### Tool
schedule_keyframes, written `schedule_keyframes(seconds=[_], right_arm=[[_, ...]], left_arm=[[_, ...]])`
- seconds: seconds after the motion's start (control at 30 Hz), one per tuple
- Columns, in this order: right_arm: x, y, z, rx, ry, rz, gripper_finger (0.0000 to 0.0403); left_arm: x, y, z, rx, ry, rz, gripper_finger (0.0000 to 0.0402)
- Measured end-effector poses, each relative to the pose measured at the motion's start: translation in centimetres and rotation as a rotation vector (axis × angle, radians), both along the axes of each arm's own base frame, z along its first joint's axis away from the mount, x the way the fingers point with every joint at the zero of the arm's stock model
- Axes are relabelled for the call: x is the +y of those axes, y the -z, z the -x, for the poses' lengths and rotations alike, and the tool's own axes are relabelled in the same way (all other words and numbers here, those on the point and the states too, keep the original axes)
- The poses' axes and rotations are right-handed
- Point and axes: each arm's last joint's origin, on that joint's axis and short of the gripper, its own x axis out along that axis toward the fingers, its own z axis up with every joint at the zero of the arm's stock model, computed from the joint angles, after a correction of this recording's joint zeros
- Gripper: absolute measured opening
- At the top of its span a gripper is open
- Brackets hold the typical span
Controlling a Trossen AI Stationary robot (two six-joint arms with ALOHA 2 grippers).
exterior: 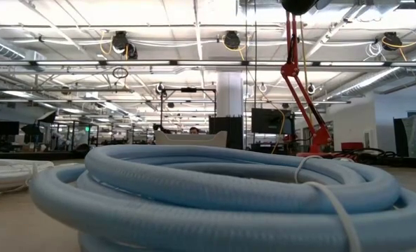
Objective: Pick & Place USB Port
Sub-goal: Put the blue hdmi cable into the blue bin
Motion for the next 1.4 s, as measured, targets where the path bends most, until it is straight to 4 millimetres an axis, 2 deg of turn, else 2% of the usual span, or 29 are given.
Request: schedule_keyframes(seconds=[0.2, 0.43, 0.6, 0.73, 1.13, 1.27, 1.4], right_arm=[[0.1, -0.3, 0.1, 0.046, -0.057, -0.006, 0.0328], [0.7, -1.4, 0.4, 0.029, 0.039, 0.047, 0.0328], [1.0, -2.3, 0.0, 0.05, 0.054, 0.078, 0.0328], [1.0, -2.1, -0.5, 0.115, 0.052, 0.082, 0.0327], [0.9, -2.1, -0.5, 0.118, 0.07, 0.065, 0.0326], [1.0, -2.1, -0.5, 0.119, 0.055, 0.068, 0.0315], [1.0, -2.1, -0.5, 0.118, 0.034, 0.068, 0.0283]], left_arm=[[0.0, 0.0, -0.1, 0.007, 0.0, 0.0, 0.0046], [0.0, 0.3, -0.6, 0.046, -0.016, -0.017, 0.0046], [0.0, 0.4, -0.7, 0.05, -0.026, -0.022, 0.0046], [0.0, 0.4, -0.8, 0.056, -0.03, -0.023, 0.0046], [-0.8, 0.9, -1.7, 0.121, -0.035, -0.042, 0.0046], [-0.9, 0.9, -1.7, 0.12, -0.03, -0.044, 0.0046], [-0.8, 0.9, -1.7, 0.123, -0.033, -0.042, 0.0046]])
